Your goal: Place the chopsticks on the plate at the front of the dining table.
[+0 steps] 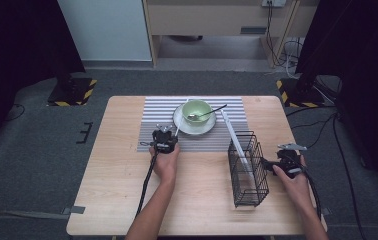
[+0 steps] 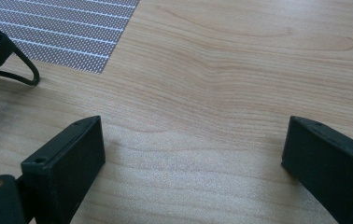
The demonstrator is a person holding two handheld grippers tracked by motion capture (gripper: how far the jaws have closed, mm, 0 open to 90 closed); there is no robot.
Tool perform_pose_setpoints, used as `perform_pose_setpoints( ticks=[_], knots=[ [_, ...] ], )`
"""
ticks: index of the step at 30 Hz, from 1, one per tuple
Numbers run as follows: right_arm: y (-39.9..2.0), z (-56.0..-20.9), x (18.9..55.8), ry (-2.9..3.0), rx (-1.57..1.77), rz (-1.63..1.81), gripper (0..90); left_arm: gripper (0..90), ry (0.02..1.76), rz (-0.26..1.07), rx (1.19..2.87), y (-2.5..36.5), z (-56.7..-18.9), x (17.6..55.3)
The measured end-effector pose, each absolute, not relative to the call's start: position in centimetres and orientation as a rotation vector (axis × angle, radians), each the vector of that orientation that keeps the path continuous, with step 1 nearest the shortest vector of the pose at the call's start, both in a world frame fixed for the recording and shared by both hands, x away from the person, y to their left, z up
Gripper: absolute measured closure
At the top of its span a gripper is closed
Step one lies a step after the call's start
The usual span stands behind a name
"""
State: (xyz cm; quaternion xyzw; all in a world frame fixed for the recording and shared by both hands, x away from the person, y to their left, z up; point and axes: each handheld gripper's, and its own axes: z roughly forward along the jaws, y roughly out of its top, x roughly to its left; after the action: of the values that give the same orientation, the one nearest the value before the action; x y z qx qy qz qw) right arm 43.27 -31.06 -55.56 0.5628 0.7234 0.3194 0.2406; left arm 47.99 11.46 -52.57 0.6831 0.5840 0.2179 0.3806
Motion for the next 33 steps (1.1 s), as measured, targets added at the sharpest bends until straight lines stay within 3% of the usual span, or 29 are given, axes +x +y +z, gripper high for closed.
perform_pose_setpoints(
  ticks=[16, 33],
  knots=[
    [-31.06, -55.55, 43.27, 1.980, 1.541, 0.874, 6.0, 81.5, 1.504, 0.539, 1.754, 10.56, -52.64, 47.73],
    [-31.06, -55.55, 43.27, 1.980, 1.540, 0.874, 6.0, 64.9, 1.500, 0.564, 1.774, 10.63, -52.97, 47.61]
  ],
)
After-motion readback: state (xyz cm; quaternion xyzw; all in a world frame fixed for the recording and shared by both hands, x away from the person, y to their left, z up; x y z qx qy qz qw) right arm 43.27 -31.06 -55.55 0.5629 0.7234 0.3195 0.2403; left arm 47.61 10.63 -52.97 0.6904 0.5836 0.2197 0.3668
